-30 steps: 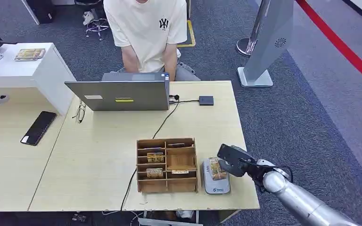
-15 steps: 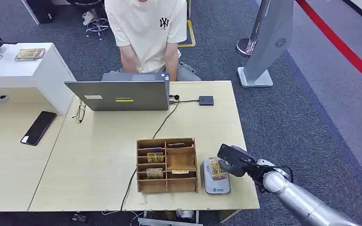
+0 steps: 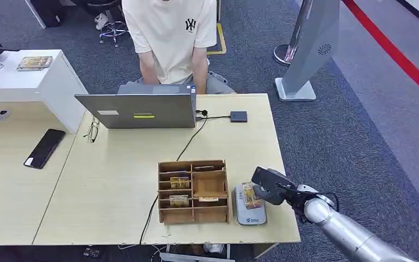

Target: Pass the card to the sensor for recognition and then transmit it.

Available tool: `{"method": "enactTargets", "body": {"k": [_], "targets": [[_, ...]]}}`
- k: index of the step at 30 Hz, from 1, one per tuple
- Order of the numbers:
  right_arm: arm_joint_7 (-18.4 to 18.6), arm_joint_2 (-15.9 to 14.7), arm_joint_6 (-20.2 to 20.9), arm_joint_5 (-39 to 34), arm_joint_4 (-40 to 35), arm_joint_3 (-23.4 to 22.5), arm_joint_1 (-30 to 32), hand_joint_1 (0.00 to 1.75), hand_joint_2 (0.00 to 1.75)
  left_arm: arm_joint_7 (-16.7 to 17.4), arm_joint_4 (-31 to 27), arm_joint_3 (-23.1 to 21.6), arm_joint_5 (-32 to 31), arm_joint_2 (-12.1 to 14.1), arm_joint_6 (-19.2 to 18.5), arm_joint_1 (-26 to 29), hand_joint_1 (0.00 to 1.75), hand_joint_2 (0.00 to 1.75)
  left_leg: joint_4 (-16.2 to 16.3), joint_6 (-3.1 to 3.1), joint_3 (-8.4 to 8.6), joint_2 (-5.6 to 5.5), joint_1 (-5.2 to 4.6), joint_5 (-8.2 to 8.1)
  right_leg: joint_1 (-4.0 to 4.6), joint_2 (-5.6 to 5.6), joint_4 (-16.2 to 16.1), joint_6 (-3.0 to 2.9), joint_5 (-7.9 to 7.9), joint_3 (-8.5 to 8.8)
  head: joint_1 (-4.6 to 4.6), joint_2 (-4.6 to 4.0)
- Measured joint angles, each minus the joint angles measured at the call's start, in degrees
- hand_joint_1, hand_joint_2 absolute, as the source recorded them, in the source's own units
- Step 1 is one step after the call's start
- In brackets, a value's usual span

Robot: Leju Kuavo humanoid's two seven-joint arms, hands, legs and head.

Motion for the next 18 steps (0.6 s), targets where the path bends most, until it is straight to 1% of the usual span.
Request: {"method": "enactTargets", "body": {"k": [18], "targets": [[-0.46,0.2,0.09,0.0,0.72,0.33,-0.68,1.75,1.75,0.0,0.0,0.0,0.0,0.0,0.0,0.0,0.0,0.0,0.0,0.0,0.0,0.0,0.0,0.0,0.0,0.0,0.0,0.0,0.0,0.0,0.0,0.0]]}}
